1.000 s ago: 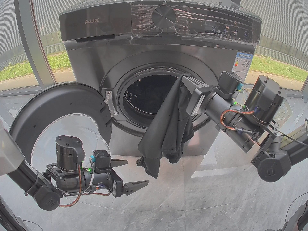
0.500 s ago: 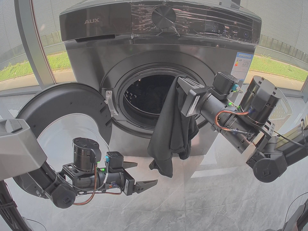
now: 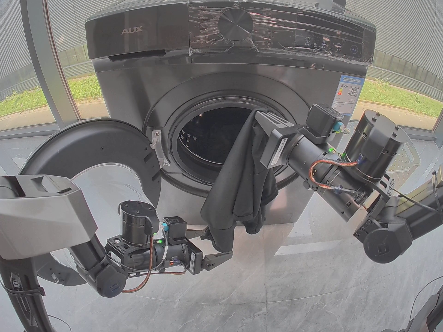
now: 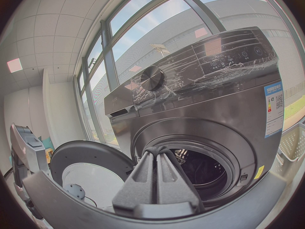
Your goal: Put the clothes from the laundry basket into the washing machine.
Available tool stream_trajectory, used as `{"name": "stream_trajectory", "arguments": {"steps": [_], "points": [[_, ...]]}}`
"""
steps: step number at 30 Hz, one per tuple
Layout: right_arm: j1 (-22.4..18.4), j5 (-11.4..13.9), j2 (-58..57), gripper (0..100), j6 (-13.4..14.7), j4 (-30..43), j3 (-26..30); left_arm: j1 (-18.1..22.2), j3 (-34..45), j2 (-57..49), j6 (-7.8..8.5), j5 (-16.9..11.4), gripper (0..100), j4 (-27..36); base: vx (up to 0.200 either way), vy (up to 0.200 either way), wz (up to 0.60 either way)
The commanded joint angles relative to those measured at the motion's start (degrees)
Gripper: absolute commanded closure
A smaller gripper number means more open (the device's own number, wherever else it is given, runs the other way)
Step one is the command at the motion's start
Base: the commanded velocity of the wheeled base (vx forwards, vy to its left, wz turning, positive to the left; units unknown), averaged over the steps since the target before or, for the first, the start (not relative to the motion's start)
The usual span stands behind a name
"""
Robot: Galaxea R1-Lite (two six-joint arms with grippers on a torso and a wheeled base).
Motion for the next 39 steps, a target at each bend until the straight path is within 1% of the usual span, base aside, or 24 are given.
{"name": "stream_trajectory", "arguments": {"steps": [1, 5, 13, 15, 16, 17, 20, 28, 33, 35, 38, 39], "points": [[0.12, 0.01, 0.07, 100, 0.00, -0.04, 0.06, 0.00, 0.13, 4.05, -0.85, 0.08, 0, -1.47, 0.000, 0.000, 0.00], [0.20, 0.01, 0.07, 100, 0.00, -0.04, -0.20, 0.00, -0.58, 5.89, -0.85, 0.08, 0, -1.56, 0.000, 0.000, 0.00], [0.20, 0.01, -0.02, 100, 0.00, -0.22, 0.15, 0.00, -4.44, 10.37, -1.11, 0.08, 0, -1.65, 0.000, 0.000, 0.00], [0.20, 0.01, -0.02, 100, 0.00, -0.22, 0.15, -0.09, -4.88, 10.99, -1.64, 0.08, 0, -1.65, 0.000, 0.000, 0.00], [0.29, 0.01, -0.02, 100, 0.00, -0.13, 0.15, -0.44, -5.50, 11.34, -2.61, 0.08, 0, -1.65, 0.000, 0.000, 0.00], [0.29, 0.01, -0.02, 100, 0.00, -0.13, 0.15, -0.44, -5.67, 11.43, -2.96, -0.01, 0, -1.65, 0.000, 0.000, 0.00], [0.47, 0.01, 0.07, 100, 0.00, -0.22, 0.24, -0.44, -6.91, 12.31, -3.48, -0.01, 0, -2.00, 0.000, 0.000, 0.00], [1.26, -0.17, -0.02, 100, 0.00, -0.22, 0.33, 0.08, -10.07, 14.86, -3.40, 0.25, 0, -2.26, 0.000, 0.000, 0.00], [1.43, -0.17, -0.02, 100, 0.00, -0.22, 0.24, 0.70, -10.33, 15.38, -3.48, 0.25, 0, -3.32, 0.000, 0.000, 0.00], [1.52, -0.17, -0.02, 100, 0.00, -0.22, 0.15, 0.70, -11.30, 16.09, -3.48, 0.43, 0, -3.58, 0.000, 0.000, 0.00], [1.61, -0.17, -0.02, 100, 0.00, -0.31, 0.24, 0.79, -13.32, 17.41, -3.57, 2.63, 0, -4.37, 0.000, 0.000, 0.00], [1.70, -0.17, -0.02, 100, 0.00, -0.31, 0.33, 0.79, -14.02, 17.76, -3.66, 2.98, 0, -4.81, 0.000, 0.000, 0.00]]}}
